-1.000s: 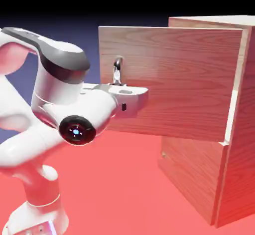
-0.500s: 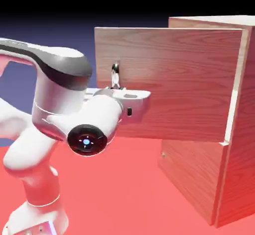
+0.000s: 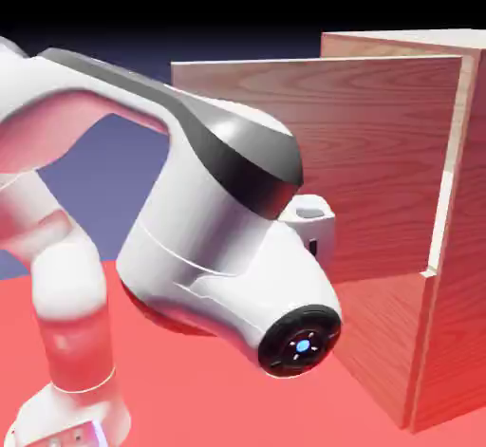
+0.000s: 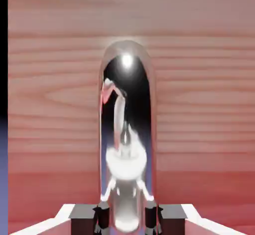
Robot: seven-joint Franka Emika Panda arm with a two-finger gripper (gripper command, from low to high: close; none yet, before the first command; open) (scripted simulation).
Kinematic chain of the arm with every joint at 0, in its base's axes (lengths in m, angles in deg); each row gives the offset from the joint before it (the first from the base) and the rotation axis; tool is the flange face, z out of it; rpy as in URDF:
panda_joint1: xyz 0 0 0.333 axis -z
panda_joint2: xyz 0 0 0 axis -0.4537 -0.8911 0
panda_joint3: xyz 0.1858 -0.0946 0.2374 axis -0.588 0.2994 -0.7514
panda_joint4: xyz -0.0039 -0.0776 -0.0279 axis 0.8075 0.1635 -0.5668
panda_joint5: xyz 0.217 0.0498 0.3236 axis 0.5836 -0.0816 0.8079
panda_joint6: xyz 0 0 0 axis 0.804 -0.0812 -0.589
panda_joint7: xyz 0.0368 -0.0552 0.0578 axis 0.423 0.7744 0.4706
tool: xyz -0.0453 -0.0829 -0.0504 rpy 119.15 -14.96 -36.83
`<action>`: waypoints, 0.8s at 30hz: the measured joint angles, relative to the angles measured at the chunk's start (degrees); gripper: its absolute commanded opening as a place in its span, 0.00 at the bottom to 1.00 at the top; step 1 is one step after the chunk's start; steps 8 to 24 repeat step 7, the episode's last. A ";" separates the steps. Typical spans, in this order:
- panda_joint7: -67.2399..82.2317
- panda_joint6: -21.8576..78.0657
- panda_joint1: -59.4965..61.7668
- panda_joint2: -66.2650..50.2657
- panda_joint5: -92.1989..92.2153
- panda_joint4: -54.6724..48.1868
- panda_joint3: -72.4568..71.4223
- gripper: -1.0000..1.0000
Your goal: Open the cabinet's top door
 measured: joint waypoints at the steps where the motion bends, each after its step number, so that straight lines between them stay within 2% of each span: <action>1: 0.43 0.85 -2.08 -0.62 -0.26 -1.06 2.06 0.00; 7: 0.47 3.18 -14.54 -0.40 -1.99 -5.94 13.19 0.00; 24: 0.47 3.18 -14.54 -0.40 -1.99 -5.94 13.19 0.00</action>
